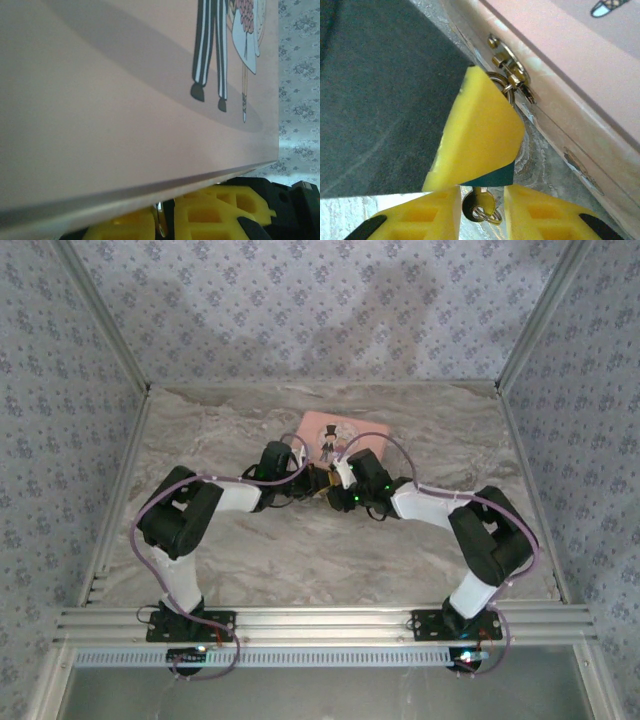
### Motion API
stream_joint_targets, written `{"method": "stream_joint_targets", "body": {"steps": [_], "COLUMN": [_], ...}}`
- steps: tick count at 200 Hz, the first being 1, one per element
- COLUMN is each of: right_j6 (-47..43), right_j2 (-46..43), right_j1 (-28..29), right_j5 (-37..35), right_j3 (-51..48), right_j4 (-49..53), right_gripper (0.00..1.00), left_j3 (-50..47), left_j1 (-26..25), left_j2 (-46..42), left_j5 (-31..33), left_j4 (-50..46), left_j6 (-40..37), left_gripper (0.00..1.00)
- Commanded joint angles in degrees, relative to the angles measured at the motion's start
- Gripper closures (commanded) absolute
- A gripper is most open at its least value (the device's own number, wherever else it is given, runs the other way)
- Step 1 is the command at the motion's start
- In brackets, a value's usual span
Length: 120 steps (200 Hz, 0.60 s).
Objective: Unlock the padlock with the key
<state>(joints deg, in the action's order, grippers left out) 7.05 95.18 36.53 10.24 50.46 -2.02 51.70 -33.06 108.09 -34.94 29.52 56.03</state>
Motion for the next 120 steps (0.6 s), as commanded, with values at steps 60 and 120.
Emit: {"method": "stream_joint_targets", "body": {"steps": [60,120], "right_j6": [1.3,4.2], "right_j2": [1.6,7.8], "right_j1": [-2.2,-2.6], "right_j5": [14.2,17.3], "right_j3": [0.8,-1.1], "right_j4": [-0.8,-3.2], "right_gripper": [1.0,1.0], "left_j3": [-0.3,-5.3], "left_j1": [0.2,0.9], "left_j2": [-0.6,-4.8], "left_j5": [-2.0,4.7], "left_j4": [-11.0,-14.3], "left_j6": [-1.2,-2.6], "left_gripper": [0.85,0.63]}}
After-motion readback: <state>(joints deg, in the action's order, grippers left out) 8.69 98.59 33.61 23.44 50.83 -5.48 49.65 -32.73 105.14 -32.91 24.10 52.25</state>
